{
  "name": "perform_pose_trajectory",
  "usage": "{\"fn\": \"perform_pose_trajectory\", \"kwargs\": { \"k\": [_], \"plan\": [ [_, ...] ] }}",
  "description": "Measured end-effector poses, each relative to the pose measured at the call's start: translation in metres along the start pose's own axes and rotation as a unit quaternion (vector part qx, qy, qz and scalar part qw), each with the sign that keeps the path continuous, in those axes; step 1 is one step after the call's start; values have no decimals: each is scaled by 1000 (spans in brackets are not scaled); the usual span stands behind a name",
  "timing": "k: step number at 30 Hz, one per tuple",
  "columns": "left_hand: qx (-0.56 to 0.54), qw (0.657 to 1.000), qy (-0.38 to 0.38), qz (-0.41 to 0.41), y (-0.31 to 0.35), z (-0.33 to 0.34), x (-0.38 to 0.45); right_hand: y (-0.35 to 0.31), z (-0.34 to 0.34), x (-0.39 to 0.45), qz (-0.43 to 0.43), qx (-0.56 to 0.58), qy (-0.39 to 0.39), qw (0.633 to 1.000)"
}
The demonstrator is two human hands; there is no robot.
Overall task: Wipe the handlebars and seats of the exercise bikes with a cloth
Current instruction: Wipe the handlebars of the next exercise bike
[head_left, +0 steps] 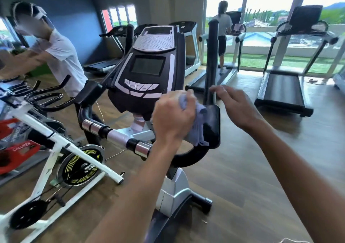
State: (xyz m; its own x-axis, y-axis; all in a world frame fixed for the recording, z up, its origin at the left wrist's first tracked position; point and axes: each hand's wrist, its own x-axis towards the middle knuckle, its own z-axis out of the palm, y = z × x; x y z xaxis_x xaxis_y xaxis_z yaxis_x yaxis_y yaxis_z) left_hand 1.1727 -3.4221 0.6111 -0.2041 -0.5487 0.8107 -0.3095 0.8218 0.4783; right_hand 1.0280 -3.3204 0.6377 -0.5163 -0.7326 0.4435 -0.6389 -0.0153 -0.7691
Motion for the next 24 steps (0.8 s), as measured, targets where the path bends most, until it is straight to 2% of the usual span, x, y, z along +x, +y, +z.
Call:
{"fn": "perform_pose_trajectory", "kwargs": {
  "k": [2,4,6,7,12,14,19,24],
  "plan": [
    [-27,998,39,-30,-17,-28,-32,-11,19,2,-47,-47,13,998],
    [10,999,-35,-11,-18,-34,-71,-13,45,0,-81,-169,-30,982],
    [96,987,-116,51,-13,-19,-96,-8,69,-6,-96,-358,-64,927],
    [125,982,-128,65,-11,-11,-99,-4,75,-8,-98,-403,-62,908],
    [135,972,-171,94,-18,-10,-93,-8,67,-9,-67,-323,-7,944],
    [151,964,-191,106,-20,-17,-96,-9,69,-9,-58,-339,-20,939],
    [246,946,-180,108,-23,-19,-118,-9,73,-10,-35,-399,-31,916],
    [183,955,-193,132,-34,-8,-95,-8,77,-13,-33,-454,-52,889]
  ]
}}
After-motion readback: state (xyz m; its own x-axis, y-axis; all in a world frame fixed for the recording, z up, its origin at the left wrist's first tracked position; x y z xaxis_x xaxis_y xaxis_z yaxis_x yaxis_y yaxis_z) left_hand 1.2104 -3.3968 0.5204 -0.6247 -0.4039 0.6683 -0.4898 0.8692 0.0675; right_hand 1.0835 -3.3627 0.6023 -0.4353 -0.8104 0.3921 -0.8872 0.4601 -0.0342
